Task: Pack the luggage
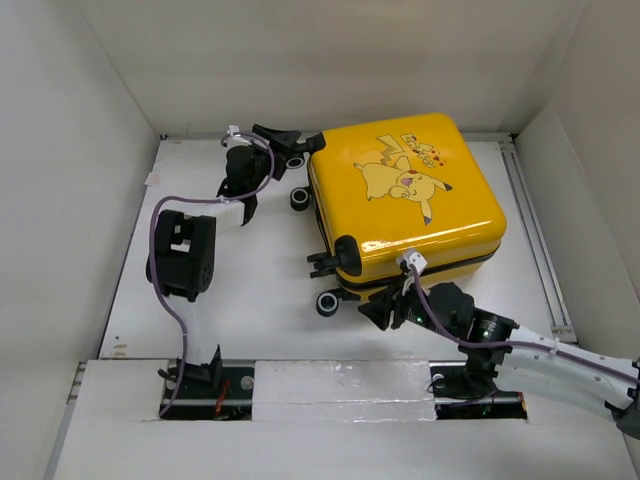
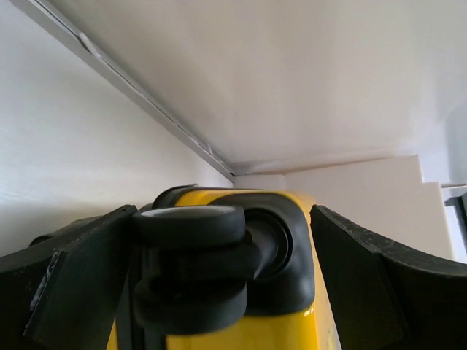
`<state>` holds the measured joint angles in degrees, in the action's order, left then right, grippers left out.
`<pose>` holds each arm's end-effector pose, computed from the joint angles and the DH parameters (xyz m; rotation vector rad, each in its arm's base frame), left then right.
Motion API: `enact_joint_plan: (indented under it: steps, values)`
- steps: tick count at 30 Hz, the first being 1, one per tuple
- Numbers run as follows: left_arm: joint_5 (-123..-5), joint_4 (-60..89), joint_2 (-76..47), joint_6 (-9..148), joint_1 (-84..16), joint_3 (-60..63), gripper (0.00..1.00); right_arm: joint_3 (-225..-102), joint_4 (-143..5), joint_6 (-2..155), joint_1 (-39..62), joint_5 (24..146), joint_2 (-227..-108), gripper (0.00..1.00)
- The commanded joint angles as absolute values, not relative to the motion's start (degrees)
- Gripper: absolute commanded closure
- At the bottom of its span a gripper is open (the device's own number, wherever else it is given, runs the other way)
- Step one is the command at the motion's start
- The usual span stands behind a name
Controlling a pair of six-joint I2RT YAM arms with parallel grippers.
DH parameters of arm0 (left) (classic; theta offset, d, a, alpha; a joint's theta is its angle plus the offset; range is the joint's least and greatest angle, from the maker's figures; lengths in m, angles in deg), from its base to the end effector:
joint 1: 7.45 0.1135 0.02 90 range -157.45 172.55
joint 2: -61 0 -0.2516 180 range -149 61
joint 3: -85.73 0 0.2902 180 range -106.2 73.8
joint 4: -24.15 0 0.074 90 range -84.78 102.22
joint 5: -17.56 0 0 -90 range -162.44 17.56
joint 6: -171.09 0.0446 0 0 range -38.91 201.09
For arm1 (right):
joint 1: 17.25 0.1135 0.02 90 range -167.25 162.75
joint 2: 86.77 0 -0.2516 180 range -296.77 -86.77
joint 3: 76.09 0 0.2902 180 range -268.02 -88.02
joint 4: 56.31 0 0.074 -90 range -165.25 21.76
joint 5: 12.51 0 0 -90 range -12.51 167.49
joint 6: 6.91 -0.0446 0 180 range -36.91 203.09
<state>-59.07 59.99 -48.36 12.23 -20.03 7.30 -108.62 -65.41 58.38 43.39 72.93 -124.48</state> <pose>0.4558 -0.1123 0.2118 -0.5823 1.5278 -1.2969 0.1133 0.1942 0.2120 -0.5388 1.8556 0.9611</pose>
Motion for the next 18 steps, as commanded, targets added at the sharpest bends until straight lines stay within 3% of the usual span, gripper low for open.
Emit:
enact_joint_plan:
  steps: [1,4,8,9,12,14,18]
  values:
    - [-56.6,64.1,-50.3,7.5,-19.4,1.9,0.02,-108.2,-66.8,56.4,43.1,70.7,-122.8,0.48]
    - [-56.6,64.1,-53.6,5.5,-19.4,-2.4,0.07,-108.2,-67.4,55.8,43.1,70.2,-121.7,0.48]
    - [-56.0,64.9,-56.2,2.6,-19.4,-4.5,0.23,-107.5,-71.7,53.5,43.1,64.6,-119.2,0.47]
    - [-56.0,65.6,-56.9,2.6,-19.4,-4.5,0.42,-107.5,-72.7,51.7,43.1,63.4,-117.5,0.47]
    - [-56.9,66.2,-57.6,1.9,-19.4,-4.5,0.71,-106.8,-75.9,49.1,43.1,58.7,-114.4,0.45]
    - [-56.9,66.2,-57.6,1.9,-19.4,-4.5,0.97,-106.8,-79.4,47.8,43.1,55.9,-111.4,0.44]
    - [-58.0,68.5,-56.1,2.9,-18.3,-0.8,1.0,-107.9,-83.8,46.3,43.1,52.2,-109.3,0.39]
